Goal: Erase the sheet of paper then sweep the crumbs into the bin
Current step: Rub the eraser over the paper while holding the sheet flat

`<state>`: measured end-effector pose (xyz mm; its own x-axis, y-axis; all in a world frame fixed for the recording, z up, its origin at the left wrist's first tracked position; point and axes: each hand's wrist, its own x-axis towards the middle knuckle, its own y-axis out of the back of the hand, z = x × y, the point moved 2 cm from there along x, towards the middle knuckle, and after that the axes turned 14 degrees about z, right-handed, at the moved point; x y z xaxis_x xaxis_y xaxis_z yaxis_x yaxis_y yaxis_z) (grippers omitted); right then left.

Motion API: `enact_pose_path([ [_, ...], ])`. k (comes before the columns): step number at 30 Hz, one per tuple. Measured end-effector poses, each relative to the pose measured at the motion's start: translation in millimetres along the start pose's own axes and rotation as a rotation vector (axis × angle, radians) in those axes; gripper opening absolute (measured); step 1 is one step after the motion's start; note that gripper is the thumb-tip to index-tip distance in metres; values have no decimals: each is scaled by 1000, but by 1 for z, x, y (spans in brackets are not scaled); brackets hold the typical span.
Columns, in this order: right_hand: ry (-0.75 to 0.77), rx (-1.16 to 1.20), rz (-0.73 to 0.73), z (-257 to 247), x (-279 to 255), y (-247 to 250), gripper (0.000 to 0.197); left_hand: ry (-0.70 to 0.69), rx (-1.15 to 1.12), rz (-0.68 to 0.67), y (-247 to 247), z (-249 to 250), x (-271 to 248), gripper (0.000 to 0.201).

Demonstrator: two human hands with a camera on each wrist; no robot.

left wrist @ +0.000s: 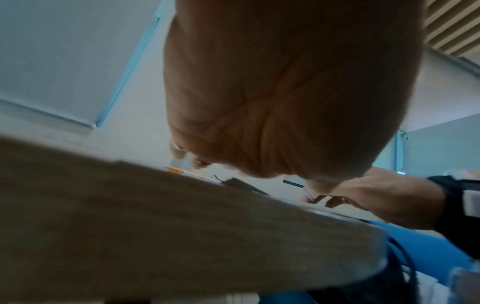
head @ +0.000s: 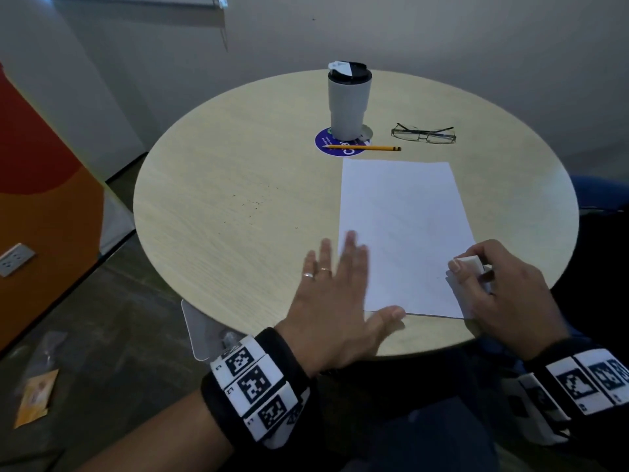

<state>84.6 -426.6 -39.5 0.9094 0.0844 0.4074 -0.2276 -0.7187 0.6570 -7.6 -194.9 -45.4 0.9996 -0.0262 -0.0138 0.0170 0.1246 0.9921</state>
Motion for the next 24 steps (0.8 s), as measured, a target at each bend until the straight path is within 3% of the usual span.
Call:
enact_pose_path([
  [2,-18,31,1,4,0,1,11,-178,-48,-4,-4,7,-5,86],
  [4,-63,79,32,10,-2,3,10,-235,-63,12,-9,6,-10,82],
  [7,-117,124,128,13,-5,11,11,-257,-60,56,-11,2,-13,82],
  [10,-103,139,169,1,-8,20,11,-238,-143,109,-5,0,-12,70],
  [17,-129,109,-5,-23,-41,5,17,-239,-304,337,3,-13,11,18],
  [21,-11,53,20,-35,-44,-6,17,-223,-333,376,-5,-12,16,16],
  [24,98,32,-31,-50,-40,-20,12,-206,-238,334,-13,-10,17,30],
])
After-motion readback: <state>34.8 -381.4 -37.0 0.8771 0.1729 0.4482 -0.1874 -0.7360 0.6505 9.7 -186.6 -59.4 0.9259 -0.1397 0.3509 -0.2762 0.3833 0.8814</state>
